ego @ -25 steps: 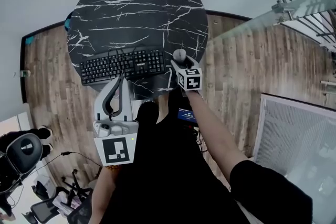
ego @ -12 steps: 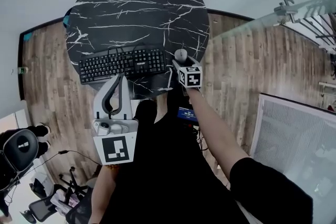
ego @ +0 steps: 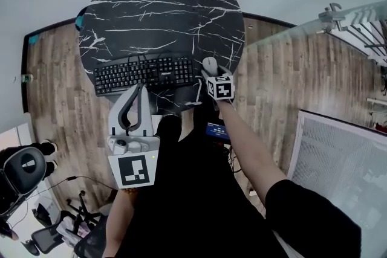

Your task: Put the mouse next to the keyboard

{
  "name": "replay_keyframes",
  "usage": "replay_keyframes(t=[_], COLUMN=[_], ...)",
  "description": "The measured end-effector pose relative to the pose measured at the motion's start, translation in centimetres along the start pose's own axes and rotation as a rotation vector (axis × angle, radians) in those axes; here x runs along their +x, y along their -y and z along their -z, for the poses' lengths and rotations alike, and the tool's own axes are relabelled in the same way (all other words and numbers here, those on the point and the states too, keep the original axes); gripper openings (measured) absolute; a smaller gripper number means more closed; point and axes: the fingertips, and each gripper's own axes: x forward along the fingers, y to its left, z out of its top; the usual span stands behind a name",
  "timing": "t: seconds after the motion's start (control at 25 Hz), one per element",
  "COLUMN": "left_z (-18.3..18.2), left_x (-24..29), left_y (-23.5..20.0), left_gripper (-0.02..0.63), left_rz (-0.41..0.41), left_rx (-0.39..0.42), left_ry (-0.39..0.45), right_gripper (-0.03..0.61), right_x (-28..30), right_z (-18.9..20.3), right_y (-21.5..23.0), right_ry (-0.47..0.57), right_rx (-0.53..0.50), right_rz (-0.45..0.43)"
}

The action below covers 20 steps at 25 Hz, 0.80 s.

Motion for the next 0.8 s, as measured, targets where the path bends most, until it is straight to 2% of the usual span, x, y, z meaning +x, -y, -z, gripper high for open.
replay_keyframes(t=[0.8], left_z=[0.4], left_x=[-1.1], left_y=[-1.0], left_gripper=[0.006], left_rz=[-0.024], left_rx=[-0.015], left_ry=[0.015], right_gripper=[0.293], right_x=[0.0], right_z=[-0.4], right_y=[-0.1], right_ry=[-0.069], right_rx=[-0.043], right_rz=[0.027])
